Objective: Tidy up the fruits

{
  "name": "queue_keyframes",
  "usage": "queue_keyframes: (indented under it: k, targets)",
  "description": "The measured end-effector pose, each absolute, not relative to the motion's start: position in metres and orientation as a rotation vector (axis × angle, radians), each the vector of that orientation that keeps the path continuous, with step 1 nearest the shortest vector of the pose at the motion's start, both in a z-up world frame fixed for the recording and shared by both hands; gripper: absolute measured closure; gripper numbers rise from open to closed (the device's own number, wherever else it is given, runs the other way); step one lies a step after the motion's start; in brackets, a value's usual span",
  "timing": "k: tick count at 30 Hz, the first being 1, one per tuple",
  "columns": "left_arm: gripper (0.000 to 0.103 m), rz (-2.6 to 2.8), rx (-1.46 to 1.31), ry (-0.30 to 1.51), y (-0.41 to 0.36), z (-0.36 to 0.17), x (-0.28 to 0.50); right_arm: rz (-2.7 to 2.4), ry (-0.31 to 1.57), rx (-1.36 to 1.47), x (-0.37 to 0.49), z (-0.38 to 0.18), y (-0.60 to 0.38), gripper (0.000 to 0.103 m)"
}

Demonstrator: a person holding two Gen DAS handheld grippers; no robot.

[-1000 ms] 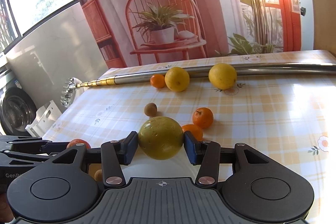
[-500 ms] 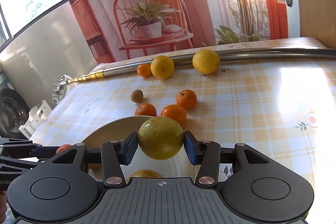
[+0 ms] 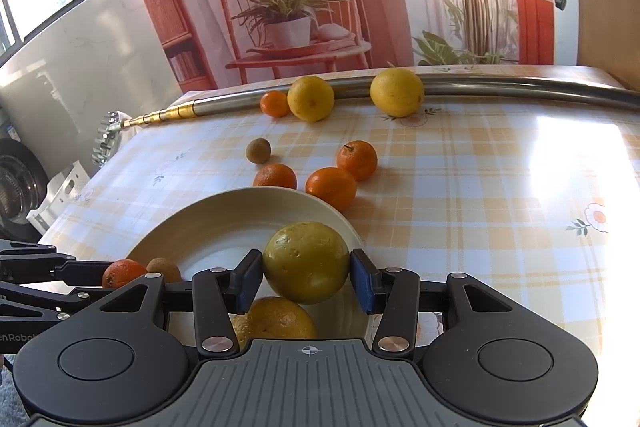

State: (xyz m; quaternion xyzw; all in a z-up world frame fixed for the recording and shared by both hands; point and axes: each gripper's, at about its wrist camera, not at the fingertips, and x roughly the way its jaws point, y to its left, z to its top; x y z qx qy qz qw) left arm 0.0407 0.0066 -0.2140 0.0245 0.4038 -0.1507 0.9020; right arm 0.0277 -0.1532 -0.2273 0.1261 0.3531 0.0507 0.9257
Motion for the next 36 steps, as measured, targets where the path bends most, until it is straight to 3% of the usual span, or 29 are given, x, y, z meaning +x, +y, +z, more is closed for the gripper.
queue_keyframes:
  k: [36]
  targets:
    - [0.062,-0.33,0.044,0.845,0.003,-0.227,0.039,0.101,0.732,0.188,0.007,-0.227,-0.145,0.056]
